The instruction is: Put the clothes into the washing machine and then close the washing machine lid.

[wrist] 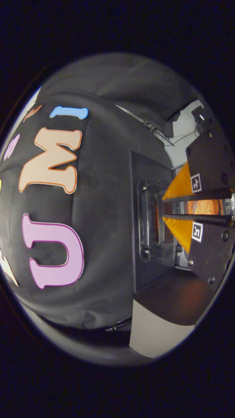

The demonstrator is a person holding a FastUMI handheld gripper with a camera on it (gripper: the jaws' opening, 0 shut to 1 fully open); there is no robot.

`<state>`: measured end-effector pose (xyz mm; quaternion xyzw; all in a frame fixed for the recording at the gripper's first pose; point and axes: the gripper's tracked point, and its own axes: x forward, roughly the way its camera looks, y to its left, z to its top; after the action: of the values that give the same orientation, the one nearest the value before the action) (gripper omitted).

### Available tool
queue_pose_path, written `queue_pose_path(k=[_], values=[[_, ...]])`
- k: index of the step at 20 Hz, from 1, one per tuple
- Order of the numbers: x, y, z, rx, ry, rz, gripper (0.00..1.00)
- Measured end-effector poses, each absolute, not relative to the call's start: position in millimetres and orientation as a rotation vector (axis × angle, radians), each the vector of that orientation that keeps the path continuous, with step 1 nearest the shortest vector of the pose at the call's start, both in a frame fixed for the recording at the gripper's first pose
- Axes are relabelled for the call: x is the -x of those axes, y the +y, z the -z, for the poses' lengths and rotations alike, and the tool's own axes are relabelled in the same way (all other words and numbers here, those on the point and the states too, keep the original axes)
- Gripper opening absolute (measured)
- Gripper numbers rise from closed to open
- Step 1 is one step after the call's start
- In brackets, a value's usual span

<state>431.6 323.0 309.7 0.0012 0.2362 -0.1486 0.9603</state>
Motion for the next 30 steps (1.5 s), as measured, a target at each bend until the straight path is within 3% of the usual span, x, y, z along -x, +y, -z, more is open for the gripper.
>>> queue_pose_path(k=[2,9,12,15,20,30], values=[[-437.3,325.4,-319.5,-0.022,0.448,0.296,0.27],[-468.6,340.9,-344.7,-0.063,0.36,0.264,0.77],[-488.5,348.0,-350.2,-0.073,0.336,0.245,0.81],[-508.9,353.6,-356.1,-0.08,0.306,0.235,0.97],[-546.5,360.2,-355.0,-0.103,0.272,0.22,0.98],[-567.9,367.0,-304.0,0.034,0.4,0.215,0.97]])
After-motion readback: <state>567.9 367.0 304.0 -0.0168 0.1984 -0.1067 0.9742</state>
